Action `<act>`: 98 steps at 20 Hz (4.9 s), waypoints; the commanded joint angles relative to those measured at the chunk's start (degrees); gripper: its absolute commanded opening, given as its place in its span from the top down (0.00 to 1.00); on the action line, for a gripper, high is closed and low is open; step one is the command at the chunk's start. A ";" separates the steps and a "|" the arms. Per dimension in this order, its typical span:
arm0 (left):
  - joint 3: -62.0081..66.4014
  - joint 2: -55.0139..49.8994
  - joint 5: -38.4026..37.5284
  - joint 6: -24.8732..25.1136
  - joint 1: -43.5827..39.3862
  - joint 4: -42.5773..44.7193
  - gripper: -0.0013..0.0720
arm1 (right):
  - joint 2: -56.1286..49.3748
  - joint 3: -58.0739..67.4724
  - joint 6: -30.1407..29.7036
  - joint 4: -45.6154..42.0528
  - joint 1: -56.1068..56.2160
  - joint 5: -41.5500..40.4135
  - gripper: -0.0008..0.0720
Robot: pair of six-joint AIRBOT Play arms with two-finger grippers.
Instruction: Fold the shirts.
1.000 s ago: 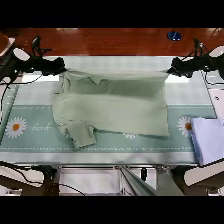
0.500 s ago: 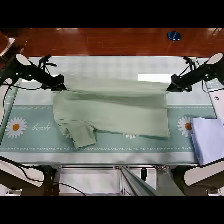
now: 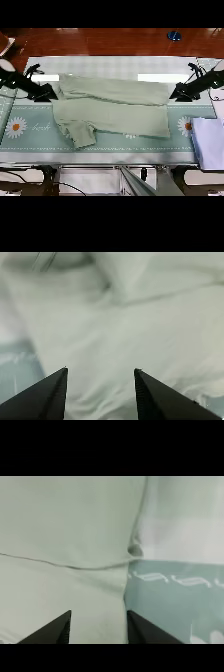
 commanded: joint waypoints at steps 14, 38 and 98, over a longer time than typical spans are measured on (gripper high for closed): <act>-45.40 19.82 13.53 8.46 9.57 -23.87 0.31 | 37.55 -47.32 1.38 16.04 -3.56 -23.06 0.43; -40.87 20.65 13.29 10.19 6.40 -23.89 0.95 | 22.86 -49.37 1.64 23.15 -3.54 -23.41 0.52; -4.70 7.67 26.27 6.29 -30.62 -18.32 0.95 | 29.27 -19.37 -6.82 18.05 -5.05 -6.21 0.96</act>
